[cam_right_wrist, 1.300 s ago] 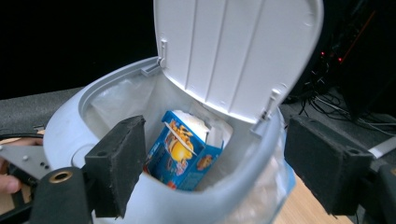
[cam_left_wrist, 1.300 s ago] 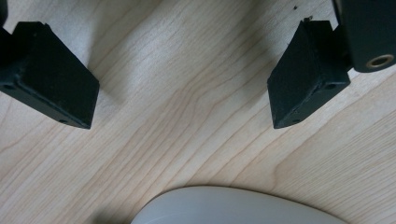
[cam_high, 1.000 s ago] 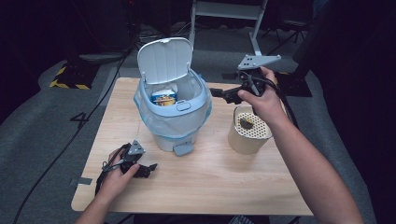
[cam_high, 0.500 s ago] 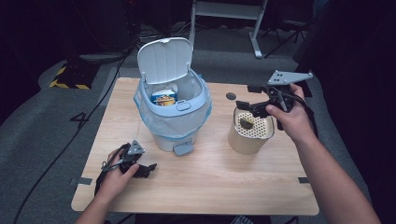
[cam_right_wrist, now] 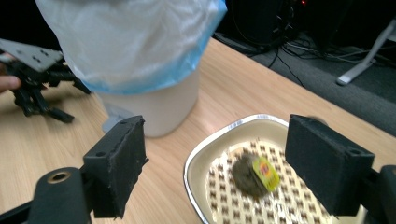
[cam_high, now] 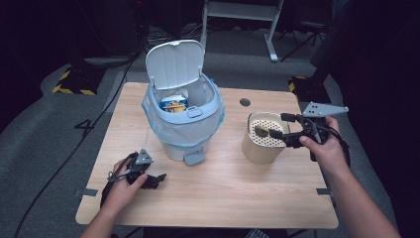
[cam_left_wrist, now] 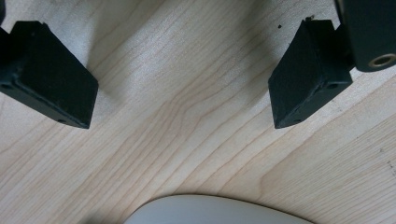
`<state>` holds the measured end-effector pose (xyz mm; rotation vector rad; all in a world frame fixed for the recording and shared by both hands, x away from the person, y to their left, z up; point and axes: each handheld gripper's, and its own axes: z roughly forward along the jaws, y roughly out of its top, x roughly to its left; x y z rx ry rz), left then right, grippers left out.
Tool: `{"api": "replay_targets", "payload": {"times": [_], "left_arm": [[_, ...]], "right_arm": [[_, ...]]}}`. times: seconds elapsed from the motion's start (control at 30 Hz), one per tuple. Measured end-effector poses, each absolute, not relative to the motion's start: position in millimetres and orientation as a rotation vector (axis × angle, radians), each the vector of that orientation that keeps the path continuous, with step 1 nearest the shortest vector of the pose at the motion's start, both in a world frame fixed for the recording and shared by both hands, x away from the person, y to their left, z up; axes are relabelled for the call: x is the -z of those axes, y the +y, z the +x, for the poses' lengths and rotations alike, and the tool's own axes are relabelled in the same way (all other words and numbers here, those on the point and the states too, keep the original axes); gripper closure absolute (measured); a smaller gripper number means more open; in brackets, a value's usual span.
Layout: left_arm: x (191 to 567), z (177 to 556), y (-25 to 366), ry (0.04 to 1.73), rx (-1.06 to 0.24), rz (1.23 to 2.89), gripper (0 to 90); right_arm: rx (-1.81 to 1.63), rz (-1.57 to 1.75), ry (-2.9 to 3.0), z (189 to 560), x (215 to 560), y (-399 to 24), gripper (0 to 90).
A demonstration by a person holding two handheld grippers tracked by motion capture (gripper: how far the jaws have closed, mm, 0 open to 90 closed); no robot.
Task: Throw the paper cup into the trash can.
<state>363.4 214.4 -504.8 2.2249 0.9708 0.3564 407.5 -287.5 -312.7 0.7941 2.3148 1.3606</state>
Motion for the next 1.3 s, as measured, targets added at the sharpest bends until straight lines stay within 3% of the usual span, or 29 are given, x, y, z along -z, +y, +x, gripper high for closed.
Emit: {"api": "replay_targets", "payload": {"times": [0.73,1.3], "left_arm": [[505,363,215,0.991,-0.361,2.219,7.9],[505,363,214,1.013,-0.369,2.212,6.3]], "right_arm": [[-1.252,0.956,2.325,357,406,-328,21.7],[-1.186,1.1,2.352,354,481,-348,20.9]]}}
